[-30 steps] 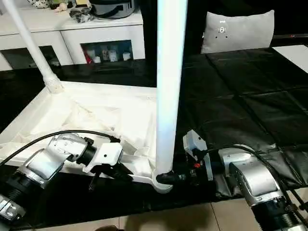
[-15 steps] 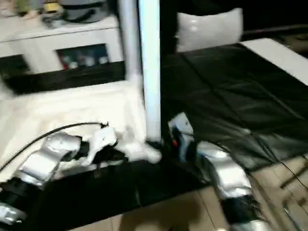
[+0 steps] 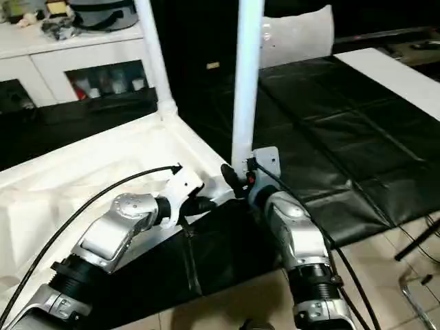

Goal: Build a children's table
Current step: Rotate leg to tighten

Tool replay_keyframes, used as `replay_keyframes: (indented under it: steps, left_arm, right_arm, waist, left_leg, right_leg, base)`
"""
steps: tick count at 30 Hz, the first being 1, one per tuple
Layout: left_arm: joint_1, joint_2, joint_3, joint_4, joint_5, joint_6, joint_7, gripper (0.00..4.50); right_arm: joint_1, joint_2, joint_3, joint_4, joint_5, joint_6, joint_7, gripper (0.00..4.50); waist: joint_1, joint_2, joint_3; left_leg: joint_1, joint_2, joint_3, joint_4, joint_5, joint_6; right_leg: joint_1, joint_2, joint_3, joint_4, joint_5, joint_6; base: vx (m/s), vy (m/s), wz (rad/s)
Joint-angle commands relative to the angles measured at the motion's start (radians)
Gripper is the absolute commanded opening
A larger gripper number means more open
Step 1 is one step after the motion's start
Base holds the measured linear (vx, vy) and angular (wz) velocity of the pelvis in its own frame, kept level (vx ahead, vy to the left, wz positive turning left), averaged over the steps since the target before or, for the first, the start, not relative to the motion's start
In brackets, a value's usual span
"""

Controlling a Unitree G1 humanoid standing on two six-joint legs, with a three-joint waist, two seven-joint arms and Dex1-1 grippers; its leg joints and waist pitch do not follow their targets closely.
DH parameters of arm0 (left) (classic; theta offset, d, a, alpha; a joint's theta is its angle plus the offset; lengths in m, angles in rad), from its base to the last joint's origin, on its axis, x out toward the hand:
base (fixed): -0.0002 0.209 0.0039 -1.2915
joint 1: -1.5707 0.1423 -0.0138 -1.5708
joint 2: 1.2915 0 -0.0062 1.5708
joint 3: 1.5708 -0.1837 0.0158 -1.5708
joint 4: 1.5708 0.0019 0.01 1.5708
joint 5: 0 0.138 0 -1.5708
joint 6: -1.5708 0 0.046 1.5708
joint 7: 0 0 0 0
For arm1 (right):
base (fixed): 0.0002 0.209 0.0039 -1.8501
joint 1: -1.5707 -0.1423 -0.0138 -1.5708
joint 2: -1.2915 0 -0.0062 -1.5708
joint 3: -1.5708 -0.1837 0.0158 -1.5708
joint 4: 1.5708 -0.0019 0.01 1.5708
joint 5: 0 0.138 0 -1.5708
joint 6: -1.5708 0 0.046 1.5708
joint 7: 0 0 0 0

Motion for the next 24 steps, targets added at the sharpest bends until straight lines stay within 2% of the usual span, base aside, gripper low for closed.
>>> replay_keyframes:
  steps: [1, 2, 4, 6, 8, 9, 10, 11, 14, 15, 16, 18, 20, 23, 24]
  left_arm:
    - [-0.022, 0.022, -0.018, -0.043, 0.002, -0.058, -0.049, 0.0]
    - [-0.021, 0.031, -0.018, -0.044, 0.002, -0.061, -0.058, 0.0]
    - [-0.021, 0.05, -0.024, -0.041, 0.004, -0.076, -0.077, 0.0]
    - [-0.019, 0.088, -0.038, -0.037, 0.004, -0.109, -0.12, 0.0]
    - [-0.016, 0.125, -0.049, -0.033, -0.002, -0.144, -0.171, 0.0]
    - [-0.016, 0.126, -0.049, -0.033, -0.002, -0.145, -0.174, 0.0]
    - [-0.015, 0.157, -0.058, -0.029, -0.011, -0.18, -0.222, 0.0]
    - [-0.015, 0.158, -0.059, -0.029, -0.011, -0.182, -0.223, 0.0]
    - [-0.019, 0.238, -0.103, -0.011, -0.013, -0.287, -0.366, 0.0]
    - [-0.019, 0.238, -0.103, -0.011, -0.013, -0.287, -0.366, 0.0]
    - [-0.025, 0.26, -0.118, 0.0, -0.015, -0.322, -0.413, 0.0]
    - [-0.029, 0.27, -0.126, 0.007, -0.015, -0.345, -0.435, 0.0]
    - [-0.039, 0.31, -0.157, 0.015, -0.032, -0.409, -0.546, 0.0]
    - [-0.04, 0.315, -0.161, 0.014, -0.035, -0.412, -0.564, 0.0]
    - [-0.047, 0.321, -0.169, 0.021, -0.035, -0.43, -0.584, 0.0]
  right_arm:
    - [0.027, -0.038, 0.016, -0.042, 0.026, -0.024, 0.099, 3.52]
    - [0.036, -0.058, 0.015, -0.052, 0.032, -0.031, 0.128, 3.57]
    - [0.049, -0.098, 0.014, -0.071, 0.044, -0.034, 0.189, 3.71]
    - [0.074, -0.166, 0.021, -0.111, 0.065, -0.035, 0.298, 3.94]
    - [0.092, -0.235, 0.028, -0.143, 0.087, -0.021, 0.398, 4.05]
    - [0.093, -0.237, 0.028, -0.144, 0.087, -0.021, 0.401, 4.15]
    - [0.095, -0.287, 0.035, -0.146, 0.093, -0.026, 0.467, 4.28]
    - [0.095, -0.289, 0.035, -0.146, 0.093, -0.026, 0.47, 4.37]
    - [0.078, -0.371, 0.048, -0.143, 0.105, -0.047, 0.606, 4.48]
    - [0.078, -0.371, 0.048, -0.143, 0.105, -0.047, 0.606, 4.48]
    - [0.07, -0.393, 0.06, -0.139, 0.102, -0.07, 0.65, 4.48]
    - [0.069, -0.406, 0.069, -0.142, 0.109, -0.072, 0.685, 4.48]
    - [0.076, -0.469, 0.126, -0.171, 0.14, -0.06, 0.86, 4.22]
    - [0.075, -0.478, 0.135, -0.169, 0.138, -0.061, 0.881, 4.09]
    - [0.07, -0.494, 0.152, -0.161, 0.132, -0.061, 0.923, 3.97]
  waist:
    - [0.013, -0.011, -0.062]
    - [0.024, -0.009, -0.066]
    - [0.038, -0.012, -0.068]
    - [0.054, -0.012, -0.07]
    - [0.071, -0.014, -0.075]
    - [0.071, -0.014, -0.075]
    - [0.084, -0.008, -0.076]
    - [0.087, -0.011, -0.075]
    - [0.092, -0.01, -0.074]
    - [0.094, -0.01, -0.073]
    - [0.095, -0.014, -0.074]
    - [0.102, -0.012, -0.071]
    - [0.114, -0.015, -0.072]
    - [0.122, -0.017, -0.072]
    - [0.13, -0.019, -0.071]
  left_leg:
    - [-0.001, 0.047, -0.016, -0.085, -0.413, 0.053]
    - [0.004, 0.047, -0.011, -0.08, -0.381, 0.063]
    - [-0.005, 0.046, -0.007, -0.077, -0.32, 0.082]
    - [-0.003, 0.047, -0.004, -0.072, -0.286, 0.094]
    - [-0.01, 0.047, -0.003, -0.067, -0.226, 0.109]
    - [-0.01, 0.047, -0.003, -0.067, -0.226, 0.109]
    - [-0.01, 0.051, -0.002, -0.064, -0.188, 0.123]
    - [-0.01, 0.051, -0.001, -0.064, -0.189, 0.122]
    - [-0.006, 0.054, -0.003, -0.067, -0.223, 0.112]
    - [-0.006, 0.055, -0.004, -0.069, -0.232, 0.111]
    - [-0.001, 0.057, -0.002, -0.069, -0.239, 0.106]
    - [0.003, 0.057, 0.001, -0.069, -0.26, 0.102]
    - [0.007, 0.061, 0.003, -0.07, -0.273, 0.099]
    - [0.004, 0.064, 0.003, -0.071, -0.265, 0.099]
    - [0.007, 0.063, 0.006, -0.07, -0.275, 0.093]
  right_leg:
    - [0.045, -0.055, 0.053, -0.063, -0.393, -0.136]
    - [0.042, -0.057, 0.058, -0.059, -0.359, -0.154]
    - [0.051, -0.059, 0.059, -0.051, -0.325, -0.169]
    - [0.049, -0.056, 0.061, -0.049, -0.319, -0.167]
    - [0.054, -0.055, 0.062, -0.037, -0.279, -0.172]
    - [0.054, -0.055, 0.062, -0.037, -0.279, -0.172]
    - [0.05, -0.053, 0.06, -0.034, -0.261, -0.175]
    - [0.049, -0.052, 0.061, -0.035, -0.268, -0.176]
    - [0.047, -0.051, 0.059, -0.037, -0.308, -0.172]
    - [0.046, -0.05, 0.059, -0.037, -0.313, -0.172]
    - [0.043, -0.05, 0.062, -0.037, -0.312, -0.176]
    - [0.039, -0.05, 0.063, -0.038, -0.323, -0.181]
    - [0.038, -0.049, 0.066, -0.035, -0.326, -0.182]
    - [0.038, -0.051, 0.07, -0.029, -0.323, -0.187]
    - [0.034, -0.051, 0.074, -0.031, -0.344, -0.186]
  base:
    - [0.0, 0.0, 0.0]
    - [0.0, 0.0, 0.0]
    - [0.0, 0.0, 0.0]
    - [0.0, 0.0, 0.0]
    - [0.0, 0.0, 0.0]
    - [0.0, 0.0, 0.0]
    - [0.0, 0.0, 0.0]
    - [0.0, 0.0, 0.0]
    - [0.0, 0.0, 0.0]
    - [0.0, 0.0, 0.0]
    - [0.0, 0.0, 0.0]
    - [0.0, 0.0, 0.0]
    - [0.0, 0.0, 0.0]
    - [0.0, 0.0, 0.0]
    - [0.0, 0.0, 0.0]
